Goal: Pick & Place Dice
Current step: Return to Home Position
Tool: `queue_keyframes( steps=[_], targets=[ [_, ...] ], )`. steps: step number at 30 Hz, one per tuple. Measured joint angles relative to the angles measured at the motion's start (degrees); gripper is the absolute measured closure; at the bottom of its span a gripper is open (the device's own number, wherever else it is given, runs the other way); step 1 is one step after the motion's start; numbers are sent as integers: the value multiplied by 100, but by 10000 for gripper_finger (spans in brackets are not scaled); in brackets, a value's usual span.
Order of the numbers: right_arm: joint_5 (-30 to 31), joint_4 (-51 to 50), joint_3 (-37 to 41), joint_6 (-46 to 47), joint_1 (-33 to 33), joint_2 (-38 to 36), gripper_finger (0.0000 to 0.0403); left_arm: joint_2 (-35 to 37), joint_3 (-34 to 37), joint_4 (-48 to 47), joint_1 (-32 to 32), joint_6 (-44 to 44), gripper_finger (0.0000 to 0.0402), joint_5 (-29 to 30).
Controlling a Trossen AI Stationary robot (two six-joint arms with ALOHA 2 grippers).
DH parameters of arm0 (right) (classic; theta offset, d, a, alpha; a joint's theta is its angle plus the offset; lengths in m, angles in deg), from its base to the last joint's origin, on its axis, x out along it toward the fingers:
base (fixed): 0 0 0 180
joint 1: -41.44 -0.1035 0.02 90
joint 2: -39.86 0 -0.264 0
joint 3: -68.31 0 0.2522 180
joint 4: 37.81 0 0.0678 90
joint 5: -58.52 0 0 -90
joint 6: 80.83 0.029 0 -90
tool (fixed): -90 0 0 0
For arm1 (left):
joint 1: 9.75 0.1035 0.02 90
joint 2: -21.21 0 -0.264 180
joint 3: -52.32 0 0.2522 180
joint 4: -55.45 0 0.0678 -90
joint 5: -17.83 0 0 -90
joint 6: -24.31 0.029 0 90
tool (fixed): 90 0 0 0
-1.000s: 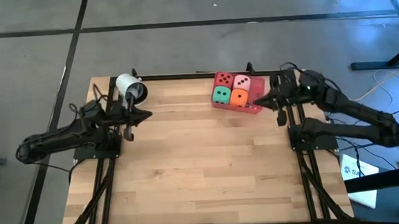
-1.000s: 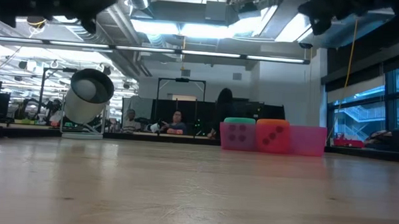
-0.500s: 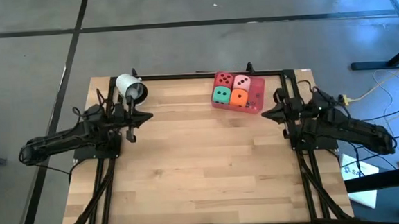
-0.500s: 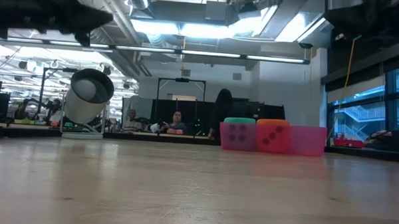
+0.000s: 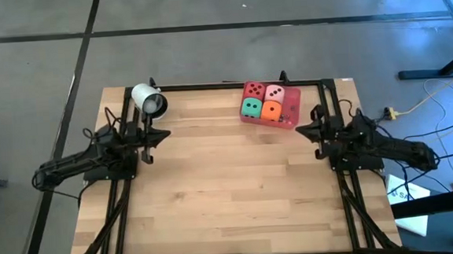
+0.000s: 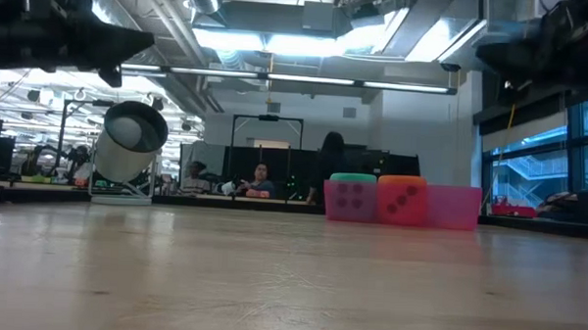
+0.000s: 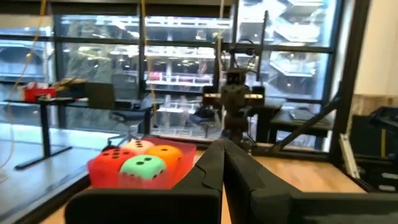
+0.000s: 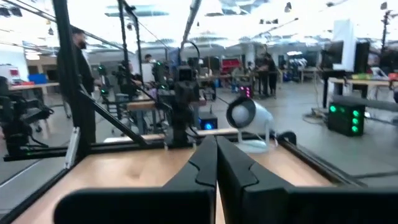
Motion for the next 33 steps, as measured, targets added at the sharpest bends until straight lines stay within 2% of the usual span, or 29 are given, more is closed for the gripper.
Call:
queue_keyframes(
  steps=[8, 17, 27, 33],
  targets=[
    [571, -21, 263, -22, -383, -15, 403, 137, 42, -389, 0, -62, 400, 198],
    [1317, -634, 276, -104, -831, -14, 403, 137, 53, -761, 0, -58, 401, 195],
    [1298, -610, 276, -167, -993, -11, 402, 139, 64, -986, 0, 70, 398, 307],
    [1300, -614, 276, -153, -993, 115, 384, 139, 64, -997, 0, 89, 398, 396]
  ],
)
